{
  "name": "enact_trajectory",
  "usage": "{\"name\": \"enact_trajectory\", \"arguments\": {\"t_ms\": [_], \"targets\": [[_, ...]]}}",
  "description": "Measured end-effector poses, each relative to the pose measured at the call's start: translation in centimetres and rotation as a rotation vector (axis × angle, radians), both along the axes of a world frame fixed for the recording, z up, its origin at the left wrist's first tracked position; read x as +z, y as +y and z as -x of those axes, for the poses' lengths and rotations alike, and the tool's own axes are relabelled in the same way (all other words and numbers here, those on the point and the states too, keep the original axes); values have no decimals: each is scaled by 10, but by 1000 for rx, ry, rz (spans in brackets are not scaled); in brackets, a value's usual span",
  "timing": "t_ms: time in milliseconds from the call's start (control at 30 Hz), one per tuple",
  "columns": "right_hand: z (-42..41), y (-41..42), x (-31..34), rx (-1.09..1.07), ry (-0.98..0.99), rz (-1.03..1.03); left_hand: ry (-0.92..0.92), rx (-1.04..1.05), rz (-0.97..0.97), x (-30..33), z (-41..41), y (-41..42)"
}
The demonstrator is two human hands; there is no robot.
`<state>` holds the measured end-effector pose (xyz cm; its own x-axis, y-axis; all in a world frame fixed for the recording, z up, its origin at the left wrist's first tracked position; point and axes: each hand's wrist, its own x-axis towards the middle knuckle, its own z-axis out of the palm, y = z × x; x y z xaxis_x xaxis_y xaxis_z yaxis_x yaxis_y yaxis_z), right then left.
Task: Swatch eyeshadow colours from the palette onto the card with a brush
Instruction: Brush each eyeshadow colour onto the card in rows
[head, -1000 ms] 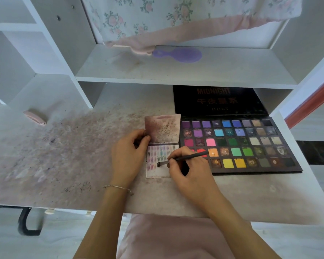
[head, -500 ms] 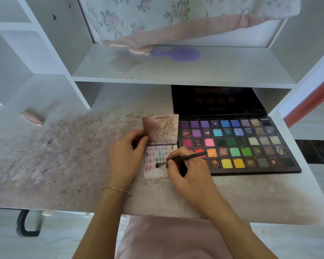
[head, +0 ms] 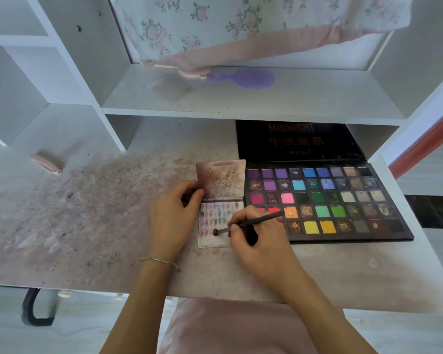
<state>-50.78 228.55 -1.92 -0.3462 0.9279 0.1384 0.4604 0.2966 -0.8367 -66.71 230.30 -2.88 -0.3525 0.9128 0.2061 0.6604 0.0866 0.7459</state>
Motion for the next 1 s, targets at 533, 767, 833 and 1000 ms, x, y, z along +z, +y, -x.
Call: {"name": "enact_trajectory", "arguments": {"t_ms": [533,767,833,1000], "targets": [[-5,0,1,-140,333,-106,-30,-12,10,-1,2,0],[-45,9,8,-293,338,-126,-30,-13,30,0,2,-1],[-63,9,9,-374,301,-127,-20,-5,29,0,2,-1],[-96,11,2,-506,199,-126,-13,5,33,1,1,-2]]}}
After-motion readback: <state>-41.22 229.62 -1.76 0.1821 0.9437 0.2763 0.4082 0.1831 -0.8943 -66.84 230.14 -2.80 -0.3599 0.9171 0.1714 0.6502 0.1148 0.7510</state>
